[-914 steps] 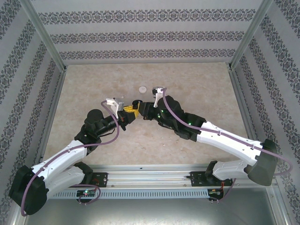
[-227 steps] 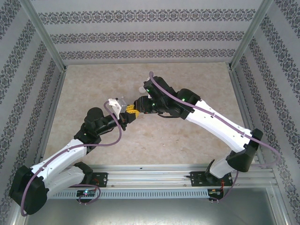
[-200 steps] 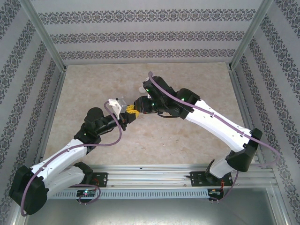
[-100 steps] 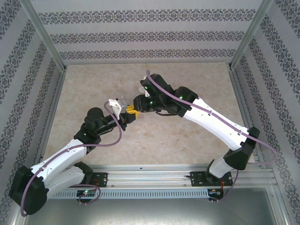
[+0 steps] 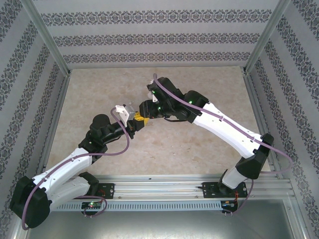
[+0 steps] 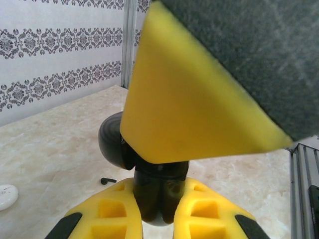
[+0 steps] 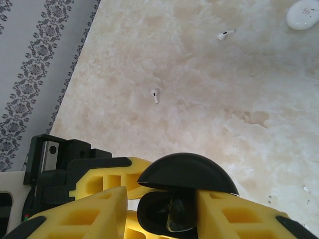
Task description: Insert wireless bluetooth earbuds into charging case
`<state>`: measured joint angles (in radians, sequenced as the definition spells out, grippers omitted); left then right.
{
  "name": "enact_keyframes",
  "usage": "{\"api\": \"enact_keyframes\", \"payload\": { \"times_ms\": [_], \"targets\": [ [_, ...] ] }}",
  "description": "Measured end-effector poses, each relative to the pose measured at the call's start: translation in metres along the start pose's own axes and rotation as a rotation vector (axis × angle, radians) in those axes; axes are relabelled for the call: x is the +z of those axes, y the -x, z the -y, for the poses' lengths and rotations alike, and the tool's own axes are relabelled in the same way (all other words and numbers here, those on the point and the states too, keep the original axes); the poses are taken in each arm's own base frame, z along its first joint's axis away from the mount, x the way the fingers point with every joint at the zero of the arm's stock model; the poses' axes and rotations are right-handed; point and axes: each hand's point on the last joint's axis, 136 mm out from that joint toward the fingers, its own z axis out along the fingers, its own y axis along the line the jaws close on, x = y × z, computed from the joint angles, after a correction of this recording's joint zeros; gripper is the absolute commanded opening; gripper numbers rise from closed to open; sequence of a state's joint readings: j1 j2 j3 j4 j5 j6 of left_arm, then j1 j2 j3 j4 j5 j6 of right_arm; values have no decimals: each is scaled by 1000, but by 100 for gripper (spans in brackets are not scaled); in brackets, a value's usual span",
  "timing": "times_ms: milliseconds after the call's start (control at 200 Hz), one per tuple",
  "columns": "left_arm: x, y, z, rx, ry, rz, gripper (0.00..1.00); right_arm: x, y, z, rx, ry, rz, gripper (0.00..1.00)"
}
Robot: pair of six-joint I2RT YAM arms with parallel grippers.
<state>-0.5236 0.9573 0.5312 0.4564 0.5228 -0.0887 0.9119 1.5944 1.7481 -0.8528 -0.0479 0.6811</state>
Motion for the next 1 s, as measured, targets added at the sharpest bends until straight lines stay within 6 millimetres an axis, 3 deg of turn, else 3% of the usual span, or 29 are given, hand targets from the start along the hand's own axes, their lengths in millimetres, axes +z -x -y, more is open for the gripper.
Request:
{"api": "enact_keyframes", "payload": {
  "times_ms": [694, 1004],
  "targets": [
    [0, -2, 0, -5, 0, -10, 0, 1, -2, 9, 3, -75, -39, 54],
    [0, -3, -1, -6, 4, -12, 0, -1, -2, 16, 5, -113, -34, 51]
  ]
}}
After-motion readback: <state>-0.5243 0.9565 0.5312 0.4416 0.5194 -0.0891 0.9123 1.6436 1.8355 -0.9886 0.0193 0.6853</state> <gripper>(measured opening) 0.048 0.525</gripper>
